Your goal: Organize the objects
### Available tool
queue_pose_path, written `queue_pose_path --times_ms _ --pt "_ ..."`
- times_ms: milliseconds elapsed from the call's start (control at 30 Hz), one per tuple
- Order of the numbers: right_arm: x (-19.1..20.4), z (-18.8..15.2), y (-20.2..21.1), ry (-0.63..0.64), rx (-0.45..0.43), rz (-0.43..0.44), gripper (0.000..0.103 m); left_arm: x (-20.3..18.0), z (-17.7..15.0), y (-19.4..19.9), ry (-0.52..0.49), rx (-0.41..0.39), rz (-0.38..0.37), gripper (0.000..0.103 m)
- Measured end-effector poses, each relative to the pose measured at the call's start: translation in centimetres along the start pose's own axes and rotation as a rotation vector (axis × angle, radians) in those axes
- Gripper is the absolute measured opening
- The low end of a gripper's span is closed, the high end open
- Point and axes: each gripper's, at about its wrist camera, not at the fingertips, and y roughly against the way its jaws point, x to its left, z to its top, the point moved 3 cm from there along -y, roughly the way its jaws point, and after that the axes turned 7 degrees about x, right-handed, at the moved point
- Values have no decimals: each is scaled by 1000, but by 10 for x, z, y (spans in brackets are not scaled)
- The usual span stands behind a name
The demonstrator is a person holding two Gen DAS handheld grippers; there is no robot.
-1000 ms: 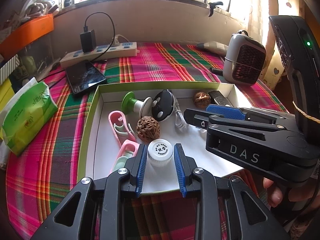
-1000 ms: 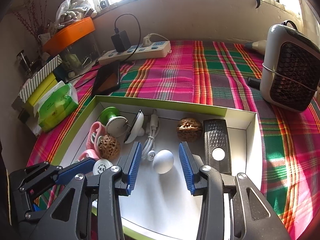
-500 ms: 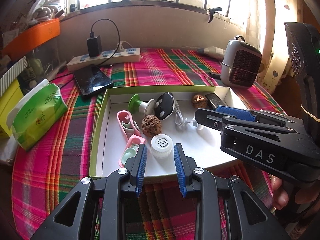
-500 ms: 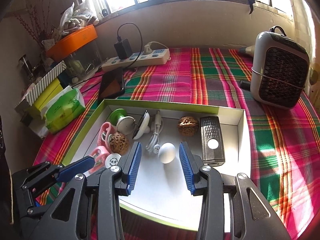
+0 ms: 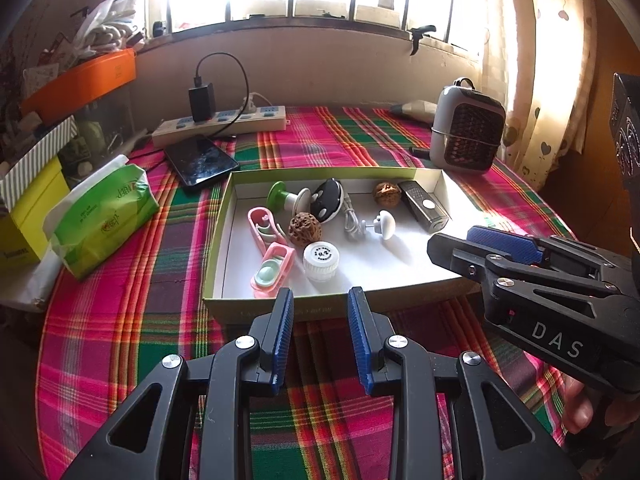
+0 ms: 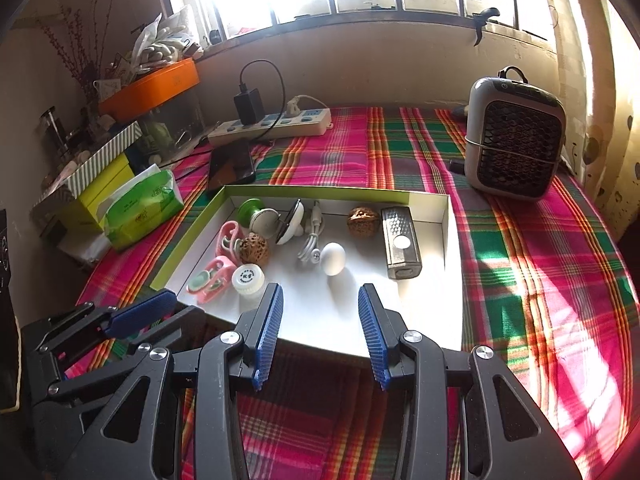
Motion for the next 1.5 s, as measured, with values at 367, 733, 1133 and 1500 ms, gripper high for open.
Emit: queue_pose_path --times_ms 367,733,1133,1500 --pt "1 -38 11 -5 21 -73 45 -6 -31 2 -6 39 3 26" --pt "-9 -68 1 -48 92 -133 46 -11 -51 -7 2 83 17 26" --pt "-12 -80 2 -48 89 -198 51 -16 -57 -10 -6 85 45 27" --pt "-16 -83 4 -59 88 -218 60 -18 -57 -11 14 86 74 28"
